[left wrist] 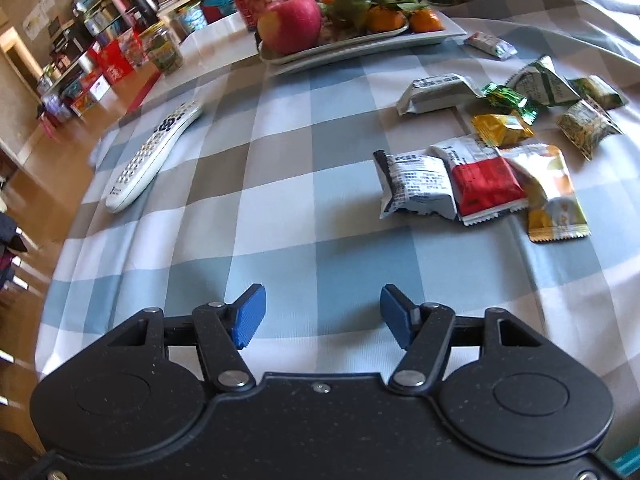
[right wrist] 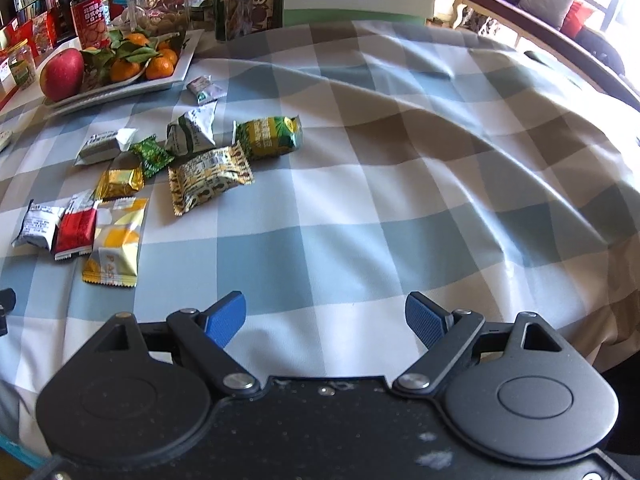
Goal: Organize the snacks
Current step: 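Move both open grippers forward over the table toward the snack packets, then grasp the green garlic-flavour packet with the right gripper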
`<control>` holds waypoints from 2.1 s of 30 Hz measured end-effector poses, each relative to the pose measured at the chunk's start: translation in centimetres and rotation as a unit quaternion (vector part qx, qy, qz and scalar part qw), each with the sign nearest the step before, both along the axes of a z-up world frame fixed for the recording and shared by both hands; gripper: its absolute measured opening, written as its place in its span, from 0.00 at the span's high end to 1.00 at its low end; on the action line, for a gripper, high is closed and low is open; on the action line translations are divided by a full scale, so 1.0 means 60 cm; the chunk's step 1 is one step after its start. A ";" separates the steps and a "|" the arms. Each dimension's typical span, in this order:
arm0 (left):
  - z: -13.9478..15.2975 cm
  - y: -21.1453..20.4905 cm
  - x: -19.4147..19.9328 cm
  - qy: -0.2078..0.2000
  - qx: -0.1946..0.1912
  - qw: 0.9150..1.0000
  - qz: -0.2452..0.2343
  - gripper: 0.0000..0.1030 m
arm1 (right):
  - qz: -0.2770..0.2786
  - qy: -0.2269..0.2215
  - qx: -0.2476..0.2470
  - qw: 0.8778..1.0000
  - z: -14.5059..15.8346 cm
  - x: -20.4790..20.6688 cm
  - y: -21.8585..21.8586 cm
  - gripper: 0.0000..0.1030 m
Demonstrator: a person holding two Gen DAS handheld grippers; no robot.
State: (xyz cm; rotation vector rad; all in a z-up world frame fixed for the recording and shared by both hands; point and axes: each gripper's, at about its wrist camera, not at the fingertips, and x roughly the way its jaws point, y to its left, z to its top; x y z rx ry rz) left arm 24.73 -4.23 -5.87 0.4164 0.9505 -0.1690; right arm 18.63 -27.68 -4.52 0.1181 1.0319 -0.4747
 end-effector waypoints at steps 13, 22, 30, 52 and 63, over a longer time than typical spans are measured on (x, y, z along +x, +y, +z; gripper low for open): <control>-0.002 -0.009 -0.026 -0.002 -0.001 1.000 -0.026 0.34 | -0.001 -0.008 -0.005 1.000 -0.002 0.002 -0.001 0.12; 0.006 0.000 -0.007 0.022 -0.030 0.999 0.004 0.34 | -0.018 0.001 0.007 1.000 -0.006 0.006 -0.017 0.11; 0.075 0.010 0.036 0.007 -0.088 0.994 0.068 0.34 | -0.037 -0.019 0.067 0.997 0.028 0.021 -0.035 0.11; 0.104 0.006 0.169 0.064 -0.145 0.983 0.092 0.37 | -0.043 -0.060 0.060 0.995 0.056 0.240 -0.099 0.16; 0.097 0.006 0.174 0.104 -0.161 0.976 0.100 0.40 | -0.104 -0.005 0.184 0.977 0.010 0.251 -0.153 0.40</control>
